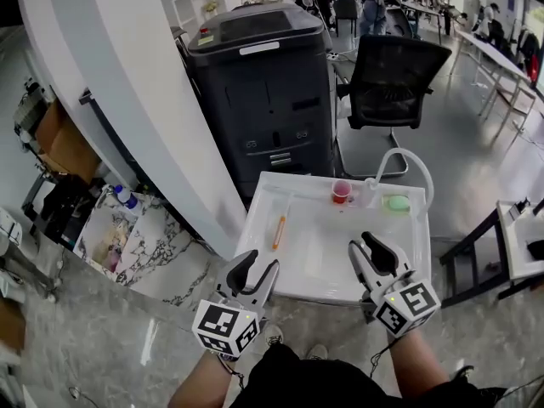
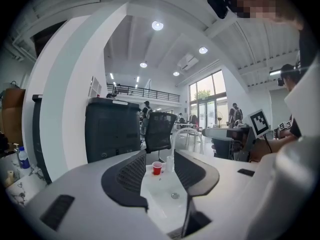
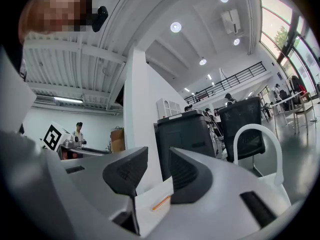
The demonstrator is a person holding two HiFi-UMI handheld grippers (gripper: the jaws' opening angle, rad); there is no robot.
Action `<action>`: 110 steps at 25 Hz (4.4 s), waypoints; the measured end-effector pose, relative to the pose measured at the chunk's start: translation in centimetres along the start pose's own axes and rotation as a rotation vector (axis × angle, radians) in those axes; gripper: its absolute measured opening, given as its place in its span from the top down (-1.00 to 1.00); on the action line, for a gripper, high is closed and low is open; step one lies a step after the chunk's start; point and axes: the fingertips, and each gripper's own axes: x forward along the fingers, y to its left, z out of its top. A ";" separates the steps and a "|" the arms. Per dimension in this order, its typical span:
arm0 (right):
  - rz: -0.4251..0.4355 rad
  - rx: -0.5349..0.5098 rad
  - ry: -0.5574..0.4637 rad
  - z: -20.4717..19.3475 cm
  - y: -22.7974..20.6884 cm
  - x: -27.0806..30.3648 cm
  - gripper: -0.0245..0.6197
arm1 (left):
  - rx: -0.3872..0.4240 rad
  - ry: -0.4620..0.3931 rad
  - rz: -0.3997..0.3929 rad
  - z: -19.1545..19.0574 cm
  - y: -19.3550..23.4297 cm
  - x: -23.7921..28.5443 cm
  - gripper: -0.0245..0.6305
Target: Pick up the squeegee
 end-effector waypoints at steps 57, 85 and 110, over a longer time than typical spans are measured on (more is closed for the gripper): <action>-0.431 0.108 0.271 -12.7 -11.4 17.4 0.49 | -0.232 0.604 -0.279 -27.4 16.5 32.2 0.18; -0.489 0.151 0.271 -13.4 -12.9 15.3 0.53 | -0.225 0.732 -0.162 -30.8 16.5 34.5 0.55; -0.405 0.122 0.228 -11.3 -9.9 14.7 0.57 | -0.250 0.540 -0.146 -23.0 17.6 30.2 0.80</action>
